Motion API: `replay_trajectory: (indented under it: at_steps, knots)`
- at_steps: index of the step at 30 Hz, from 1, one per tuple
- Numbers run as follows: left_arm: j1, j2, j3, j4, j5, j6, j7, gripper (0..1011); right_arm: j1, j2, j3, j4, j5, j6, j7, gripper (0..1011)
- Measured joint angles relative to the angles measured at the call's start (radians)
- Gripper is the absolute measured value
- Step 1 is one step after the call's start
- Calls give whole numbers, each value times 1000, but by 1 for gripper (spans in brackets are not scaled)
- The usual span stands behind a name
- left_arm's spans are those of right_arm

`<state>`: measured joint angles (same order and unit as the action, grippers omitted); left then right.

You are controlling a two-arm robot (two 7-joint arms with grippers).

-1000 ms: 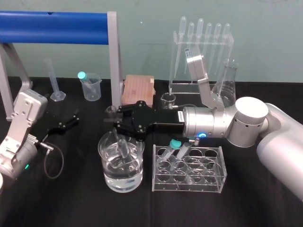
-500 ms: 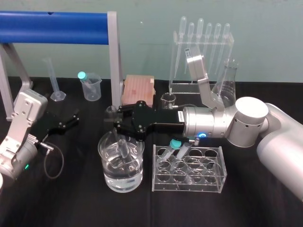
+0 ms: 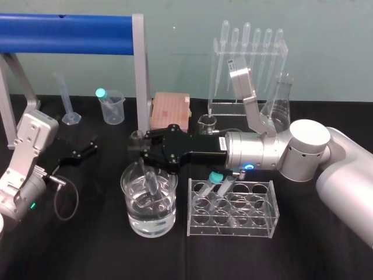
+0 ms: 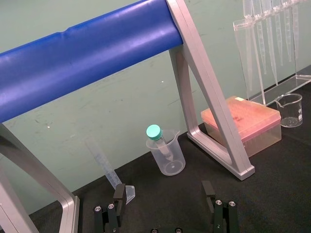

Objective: Hold the test tube with one hand and immerse one end into the beaker, then return it to the test tube rack.

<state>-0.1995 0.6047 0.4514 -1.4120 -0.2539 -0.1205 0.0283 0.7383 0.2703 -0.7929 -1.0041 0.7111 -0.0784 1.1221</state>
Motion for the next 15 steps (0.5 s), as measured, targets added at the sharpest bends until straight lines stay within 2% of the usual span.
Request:
replay_trajectory:
  at_steps: [15]
  knots:
    - [0, 0, 0, 0, 0, 0, 0, 1000, 0, 0, 0, 0, 0, 0, 0, 227]
